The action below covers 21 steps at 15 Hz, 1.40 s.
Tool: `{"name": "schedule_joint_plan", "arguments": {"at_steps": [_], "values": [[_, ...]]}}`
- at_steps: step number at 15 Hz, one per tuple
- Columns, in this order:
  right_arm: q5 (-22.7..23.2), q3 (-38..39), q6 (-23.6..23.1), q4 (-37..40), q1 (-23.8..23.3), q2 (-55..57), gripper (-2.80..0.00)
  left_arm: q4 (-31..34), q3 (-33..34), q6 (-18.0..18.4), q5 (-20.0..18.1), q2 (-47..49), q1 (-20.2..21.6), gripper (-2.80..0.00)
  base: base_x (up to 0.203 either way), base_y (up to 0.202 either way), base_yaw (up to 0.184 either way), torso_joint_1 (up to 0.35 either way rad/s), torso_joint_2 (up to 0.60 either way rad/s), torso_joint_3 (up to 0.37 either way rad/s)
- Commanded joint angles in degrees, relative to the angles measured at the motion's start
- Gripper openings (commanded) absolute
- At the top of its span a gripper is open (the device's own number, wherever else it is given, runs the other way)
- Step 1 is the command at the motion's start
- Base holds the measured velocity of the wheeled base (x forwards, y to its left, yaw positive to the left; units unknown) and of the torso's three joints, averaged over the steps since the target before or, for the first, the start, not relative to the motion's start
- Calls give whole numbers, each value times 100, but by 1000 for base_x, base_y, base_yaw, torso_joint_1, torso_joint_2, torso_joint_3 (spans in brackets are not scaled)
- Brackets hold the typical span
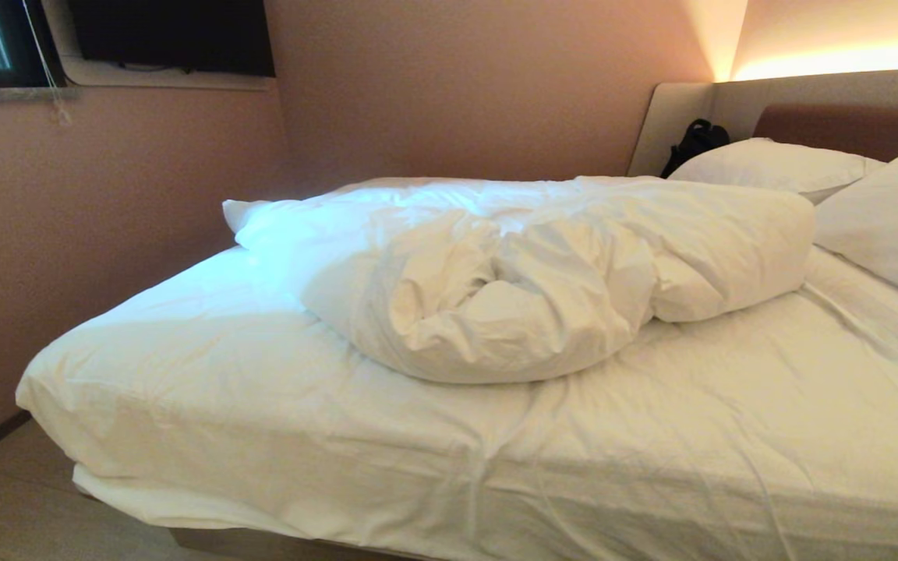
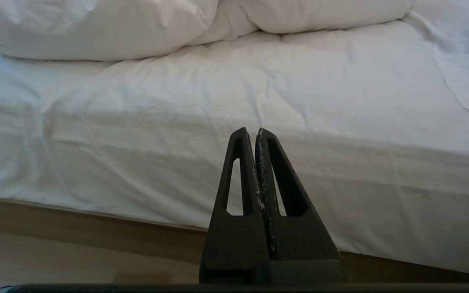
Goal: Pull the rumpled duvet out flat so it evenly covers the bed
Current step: Hold the folded corner of the quilt
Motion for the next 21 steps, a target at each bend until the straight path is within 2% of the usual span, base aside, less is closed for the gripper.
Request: {"name": "schedule_joint_plan", "arguments": {"at_steps": [1, 9, 18, 21], "values": [[0, 5, -3, -4, 2, 5, -280, -10, 9, -20, 6, -2, 4, -280, 0, 0, 0, 0, 0, 0], [2, 5, -3, -11, 2, 5, -280, -9, 1, -4, -3, -2, -4, -280, 1, -7, 0, -1, 0, 1], [4, -4, -3, -6, 2, 5, -280, -9, 1, 14, -3, 0, 4, -280, 0, -172, 0, 3, 4, 2], [0, -4, -3, -11, 2, 5, -280, -9, 1, 14, -3, -2, 4, -280, 0, -37, 0, 2, 0, -1]]}}
